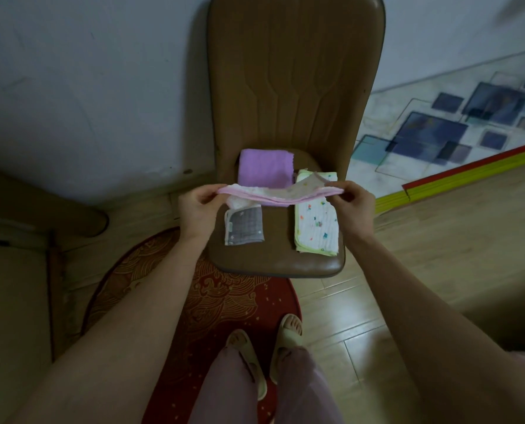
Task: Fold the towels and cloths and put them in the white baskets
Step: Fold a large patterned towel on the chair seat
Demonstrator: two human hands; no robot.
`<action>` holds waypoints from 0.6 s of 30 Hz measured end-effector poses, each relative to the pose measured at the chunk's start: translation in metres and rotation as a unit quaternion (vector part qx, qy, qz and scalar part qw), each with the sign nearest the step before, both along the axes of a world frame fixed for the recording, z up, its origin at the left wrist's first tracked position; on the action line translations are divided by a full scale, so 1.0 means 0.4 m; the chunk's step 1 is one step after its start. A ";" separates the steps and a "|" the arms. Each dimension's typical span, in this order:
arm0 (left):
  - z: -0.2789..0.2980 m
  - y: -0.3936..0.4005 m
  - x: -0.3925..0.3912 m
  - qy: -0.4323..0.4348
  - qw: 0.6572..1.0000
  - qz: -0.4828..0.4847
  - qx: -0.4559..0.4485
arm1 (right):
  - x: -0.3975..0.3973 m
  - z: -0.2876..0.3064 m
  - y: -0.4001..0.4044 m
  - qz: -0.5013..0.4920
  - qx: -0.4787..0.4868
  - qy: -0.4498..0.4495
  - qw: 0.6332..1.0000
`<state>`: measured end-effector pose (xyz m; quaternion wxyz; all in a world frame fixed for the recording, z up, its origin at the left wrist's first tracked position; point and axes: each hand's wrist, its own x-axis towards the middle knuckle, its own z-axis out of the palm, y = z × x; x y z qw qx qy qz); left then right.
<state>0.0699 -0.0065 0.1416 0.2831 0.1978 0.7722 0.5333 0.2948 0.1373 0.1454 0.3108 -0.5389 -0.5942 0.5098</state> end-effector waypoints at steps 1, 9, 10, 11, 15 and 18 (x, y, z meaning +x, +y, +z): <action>-0.001 -0.002 -0.008 -0.018 1.000 -0.002 -0.004 | 0.004 0.005 0.011 0.007 -0.023 0.012 1.000; -0.019 -0.009 -0.028 -0.179 0.983 0.023 0.017 | 0.019 0.011 0.068 0.045 -0.140 0.075 0.986; -0.018 -0.002 -0.017 -0.199 0.979 0.042 0.027 | 0.011 0.012 0.064 0.040 -0.157 0.088 0.983; -0.016 0.007 -0.007 -0.206 0.976 0.059 0.031 | 0.003 0.015 0.059 0.031 -0.171 0.104 0.979; -0.015 0.023 0.005 -0.210 0.971 0.101 0.048 | -0.004 0.003 0.060 -0.039 -0.199 0.177 0.963; -0.030 -0.010 0.003 -0.159 0.987 0.007 -0.030 | 0.011 -0.030 0.056 -0.004 -0.207 0.142 0.968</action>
